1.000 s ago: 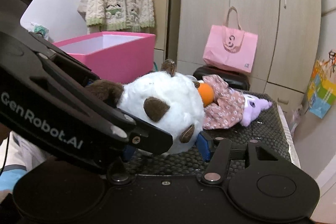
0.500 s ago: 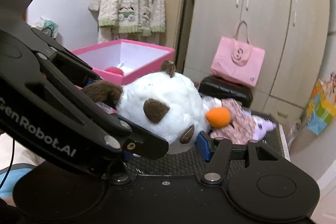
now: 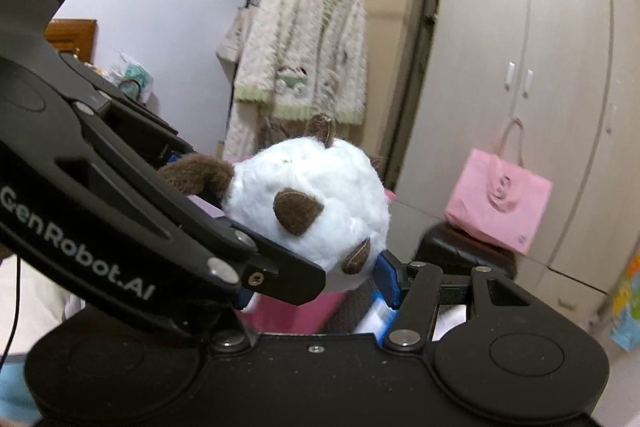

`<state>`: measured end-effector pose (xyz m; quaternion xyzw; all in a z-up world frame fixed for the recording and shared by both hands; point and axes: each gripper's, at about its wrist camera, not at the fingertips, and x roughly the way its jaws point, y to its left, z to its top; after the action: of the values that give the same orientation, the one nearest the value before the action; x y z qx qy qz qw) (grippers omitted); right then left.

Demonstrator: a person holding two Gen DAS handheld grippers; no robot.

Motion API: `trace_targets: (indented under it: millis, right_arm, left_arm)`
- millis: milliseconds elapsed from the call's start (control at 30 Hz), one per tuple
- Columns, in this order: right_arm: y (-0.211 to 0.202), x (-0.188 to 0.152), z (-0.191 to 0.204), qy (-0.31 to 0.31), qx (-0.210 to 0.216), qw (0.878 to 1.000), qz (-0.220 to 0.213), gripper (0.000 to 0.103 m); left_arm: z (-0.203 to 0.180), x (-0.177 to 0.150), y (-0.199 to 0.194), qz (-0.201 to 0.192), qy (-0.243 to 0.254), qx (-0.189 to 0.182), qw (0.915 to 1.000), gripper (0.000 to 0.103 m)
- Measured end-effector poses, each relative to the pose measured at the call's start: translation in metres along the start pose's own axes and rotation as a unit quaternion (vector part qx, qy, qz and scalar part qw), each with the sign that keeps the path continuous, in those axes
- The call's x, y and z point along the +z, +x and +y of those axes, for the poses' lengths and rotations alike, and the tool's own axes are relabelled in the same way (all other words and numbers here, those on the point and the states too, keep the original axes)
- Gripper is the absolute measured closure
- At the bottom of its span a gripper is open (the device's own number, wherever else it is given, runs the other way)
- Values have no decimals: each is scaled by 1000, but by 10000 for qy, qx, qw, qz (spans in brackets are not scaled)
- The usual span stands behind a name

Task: Organize soft objects
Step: 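Lift the white plush with both tools and drop it into the pink box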

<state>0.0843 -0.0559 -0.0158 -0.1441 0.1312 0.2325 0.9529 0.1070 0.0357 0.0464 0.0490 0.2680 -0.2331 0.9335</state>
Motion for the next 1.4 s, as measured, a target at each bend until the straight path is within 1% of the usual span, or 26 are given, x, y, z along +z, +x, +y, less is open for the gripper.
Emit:
trace_targets:
  millis: [100, 200, 300, 400, 467, 600, 667, 733, 800, 900, 1000, 1067, 1167, 1300, 1400]
  right_arm:
    - [25, 12, -1, 25, 175, 9998, -81, 40]
    - [50, 22, 0, 26, 318, 9994, -94, 40]
    - [73, 30, -4, 131, 641, 9978, -76, 40]
    - [93, 34, -4, 180, 916, 9956, -52, 40]
    - [104, 32, -5, 295, 1134, 9930, 112, 39]
    - [128, 25, -5, 590, 1523, 9849, 573, 39]
    - [136, 21, -4, 665, 1658, 9809, 773, 39]
    - [140, 18, -3, 643, 1704, 9790, 913, 39]
    - [144, 16, -1, 647, 1731, 9773, 1037, 38]
    - [143, 15, 0, 651, 1702, 9768, 1129, 37]
    - [139, 15, 3, 409, 1555, 9809, 1099, 30]
    - [134, 15, 5, 292, 1451, 9827, 1111, 29]
    - [128, 18, 2, 286, 1376, 9835, 1138, 29]
    - [112, 24, -3, 284, 1259, 9856, 1092, 29]
    - [96, 28, -5, 277, 1188, 9869, 1056, 29]
  left_arm:
    - [21, 8, 8, -29, -199, 146, 9997, 37]
    - [42, 15, 19, 5, -443, 268, 9987, 37]
    - [62, 19, 30, 80, -721, 361, 9967, 37]
    - [82, 18, 41, 245, -986, 351, 9942, 37]
    - [96, 14, 52, 447, -1232, 285, 9910, 37]
    - [115, -3, 70, 791, -1639, 164, 9832, 37]
    - [121, -10, 77, 927, -1792, 125, 9794, 37]
    - [127, -16, 81, 1039, -1929, 86, 9757, 37]
    - [131, -21, 82, 1083, -2008, 157, 9735, 37]
    - [130, -25, 83, 1051, -1929, 466, 9745, 35]
    - [126, -26, 79, 1015, -1837, 484, 9765, 35]
    - [120, -25, 72, 945, -1679, 586, 9795, 34]
    - [113, -20, 60, 815, -1481, 737, 9829, 33]
    - [103, -13, 39, 678, -1268, 780, 9865, 31]
    - [91, -8, 22, 576, -1016, 823, 9897, 29]
